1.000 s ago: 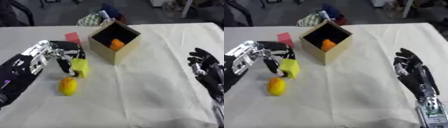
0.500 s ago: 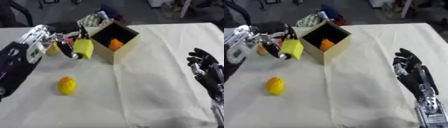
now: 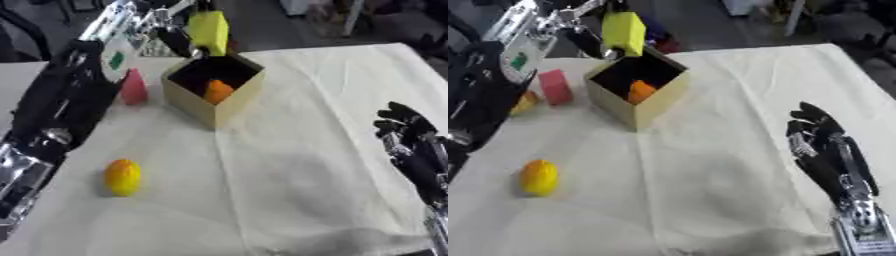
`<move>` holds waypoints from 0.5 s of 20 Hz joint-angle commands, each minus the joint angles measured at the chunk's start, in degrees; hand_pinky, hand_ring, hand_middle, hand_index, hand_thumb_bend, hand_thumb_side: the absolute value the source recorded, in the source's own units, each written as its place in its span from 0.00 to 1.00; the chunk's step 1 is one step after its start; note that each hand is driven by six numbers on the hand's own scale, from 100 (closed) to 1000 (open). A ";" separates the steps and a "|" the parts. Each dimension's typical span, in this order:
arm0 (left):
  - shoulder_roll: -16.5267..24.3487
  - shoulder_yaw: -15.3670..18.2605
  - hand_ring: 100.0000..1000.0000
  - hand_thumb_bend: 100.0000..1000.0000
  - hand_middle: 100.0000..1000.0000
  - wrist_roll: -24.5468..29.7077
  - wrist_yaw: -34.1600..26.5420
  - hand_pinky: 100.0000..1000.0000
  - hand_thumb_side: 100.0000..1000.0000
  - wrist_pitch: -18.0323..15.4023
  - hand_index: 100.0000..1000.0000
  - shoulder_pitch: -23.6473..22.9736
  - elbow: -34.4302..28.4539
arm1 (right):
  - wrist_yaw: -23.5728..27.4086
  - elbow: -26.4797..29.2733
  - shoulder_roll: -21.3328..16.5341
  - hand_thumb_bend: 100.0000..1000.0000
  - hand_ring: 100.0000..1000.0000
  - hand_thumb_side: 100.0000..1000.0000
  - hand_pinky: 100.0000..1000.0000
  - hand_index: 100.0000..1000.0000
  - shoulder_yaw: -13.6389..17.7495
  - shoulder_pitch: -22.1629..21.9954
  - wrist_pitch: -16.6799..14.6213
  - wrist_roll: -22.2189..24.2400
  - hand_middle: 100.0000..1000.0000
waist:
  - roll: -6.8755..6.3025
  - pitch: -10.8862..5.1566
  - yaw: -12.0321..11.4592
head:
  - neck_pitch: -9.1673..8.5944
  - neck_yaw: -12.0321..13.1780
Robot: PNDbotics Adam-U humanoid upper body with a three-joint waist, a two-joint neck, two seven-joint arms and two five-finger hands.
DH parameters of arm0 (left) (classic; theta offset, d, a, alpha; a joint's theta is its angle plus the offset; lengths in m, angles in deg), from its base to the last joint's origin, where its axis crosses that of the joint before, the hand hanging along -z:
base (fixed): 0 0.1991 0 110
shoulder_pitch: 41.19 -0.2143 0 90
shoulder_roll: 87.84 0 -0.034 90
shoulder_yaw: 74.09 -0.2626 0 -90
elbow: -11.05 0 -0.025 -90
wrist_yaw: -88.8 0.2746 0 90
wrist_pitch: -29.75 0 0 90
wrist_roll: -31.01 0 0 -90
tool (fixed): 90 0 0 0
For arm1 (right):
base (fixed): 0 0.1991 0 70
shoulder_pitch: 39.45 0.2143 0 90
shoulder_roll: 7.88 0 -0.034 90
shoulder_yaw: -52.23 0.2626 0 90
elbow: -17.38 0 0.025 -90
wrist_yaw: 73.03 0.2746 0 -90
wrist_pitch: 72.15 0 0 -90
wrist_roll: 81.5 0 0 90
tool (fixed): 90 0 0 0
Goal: Pick up objects on the table and place them in the box.
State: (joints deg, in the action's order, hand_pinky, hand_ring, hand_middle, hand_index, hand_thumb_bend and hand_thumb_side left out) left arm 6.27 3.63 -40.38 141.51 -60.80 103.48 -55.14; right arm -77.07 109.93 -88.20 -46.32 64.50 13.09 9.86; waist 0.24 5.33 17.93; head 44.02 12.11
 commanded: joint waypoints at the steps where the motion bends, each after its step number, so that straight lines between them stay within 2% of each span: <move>1: -1.23 3.35 0.48 0.39 0.46 -2.13 3.04 0.57 0.01 3.01 0.61 1.92 4.07 | 0.42 0.57 -0.16 0.00 0.78 0.43 0.76 0.89 -0.37 1.04 -0.09 0.53 0.76 | 0.35 -0.18 0.64 | 0.10 0.86; 3: -1.90 5.01 0.48 0.39 0.47 -3.80 4.95 0.58 0.02 4.92 0.62 2.18 7.18 | 0.51 0.51 -0.16 0.00 0.78 0.42 0.76 0.89 -0.49 1.14 -0.06 0.69 0.76 | 0.42 -0.03 1.34 | 0.10 1.21; 7: -3.08 6.41 0.56 0.40 0.55 -7.71 8.95 0.63 0.07 8.91 0.75 2.95 13.67 | 0.69 0.47 -0.09 0.00 0.78 0.42 0.76 0.89 -0.55 1.29 -0.04 0.78 0.76 | 0.62 0.10 2.03 | 0.10 1.42; 9: -3.71 6.40 0.64 0.44 0.67 -8.63 10.94 0.69 0.17 10.17 0.81 3.21 16.91 | 0.73 0.47 -0.01 0.00 0.78 0.42 0.76 0.89 -0.58 1.31 -0.05 0.84 0.76 | 0.72 0.10 2.04 | 0.10 1.42; 10: -3.98 6.56 0.69 0.50 0.72 -8.61 11.92 0.72 0.29 10.04 0.85 3.36 18.51 | 0.74 0.48 0.04 0.00 0.78 0.42 0.76 0.89 -0.57 1.31 -0.05 0.85 0.76 | 0.77 0.10 2.00 | 0.10 1.41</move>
State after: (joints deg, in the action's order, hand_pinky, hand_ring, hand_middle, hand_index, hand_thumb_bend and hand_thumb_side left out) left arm 1.87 9.49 -48.42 152.00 -51.47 105.21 -37.70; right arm -76.63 109.92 -88.06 -47.01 64.98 13.20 10.57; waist 0.24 5.34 19.92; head 44.12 13.45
